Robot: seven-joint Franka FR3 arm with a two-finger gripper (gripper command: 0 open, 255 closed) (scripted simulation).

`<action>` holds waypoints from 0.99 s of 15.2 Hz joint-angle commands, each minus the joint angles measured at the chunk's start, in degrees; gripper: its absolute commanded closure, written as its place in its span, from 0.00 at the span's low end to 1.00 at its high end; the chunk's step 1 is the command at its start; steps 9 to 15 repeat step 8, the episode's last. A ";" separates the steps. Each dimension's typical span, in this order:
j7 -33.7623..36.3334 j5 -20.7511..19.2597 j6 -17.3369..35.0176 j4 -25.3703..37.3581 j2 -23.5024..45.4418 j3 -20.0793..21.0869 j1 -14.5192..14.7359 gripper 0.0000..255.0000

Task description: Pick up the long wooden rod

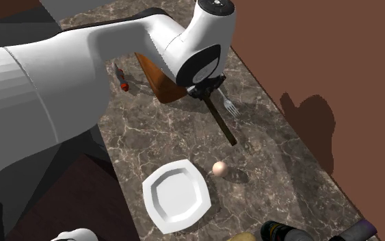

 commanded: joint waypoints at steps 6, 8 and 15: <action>0.51 -0.63 -4.46 2.38 -2.12 -0.27 0.20 1.00; 0.51 -0.64 -4.56 2.44 -2.15 -0.28 0.20 1.00; 0.51 -0.64 -4.56 2.44 -2.15 -0.28 0.20 1.00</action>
